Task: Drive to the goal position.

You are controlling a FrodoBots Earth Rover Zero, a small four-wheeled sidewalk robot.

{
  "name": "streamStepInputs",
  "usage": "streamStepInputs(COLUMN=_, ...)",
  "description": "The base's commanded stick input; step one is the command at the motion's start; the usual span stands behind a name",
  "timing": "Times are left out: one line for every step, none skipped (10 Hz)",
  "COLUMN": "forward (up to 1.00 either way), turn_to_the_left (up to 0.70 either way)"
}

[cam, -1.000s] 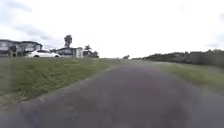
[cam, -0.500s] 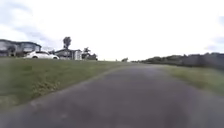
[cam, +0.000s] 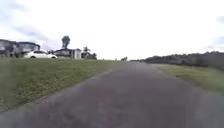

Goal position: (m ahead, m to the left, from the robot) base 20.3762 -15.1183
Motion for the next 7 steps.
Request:
streamStepInputs(forward=0.7, turn_to_the_left=0.0)
streamStepInputs(forward=0.7, turn_to_the_left=0.0)
streamStepInputs(forward=0.7, turn_to_the_left=0.0)
streamStepInputs(forward=0.7, turn_to_the_left=0.0)
streamStepInputs(forward=0.7, turn_to_the_left=0.0)
streamStepInputs(forward=0.7, turn_to_the_left=0.0)
streamStepInputs(forward=0.7, turn_to_the_left=0.0)
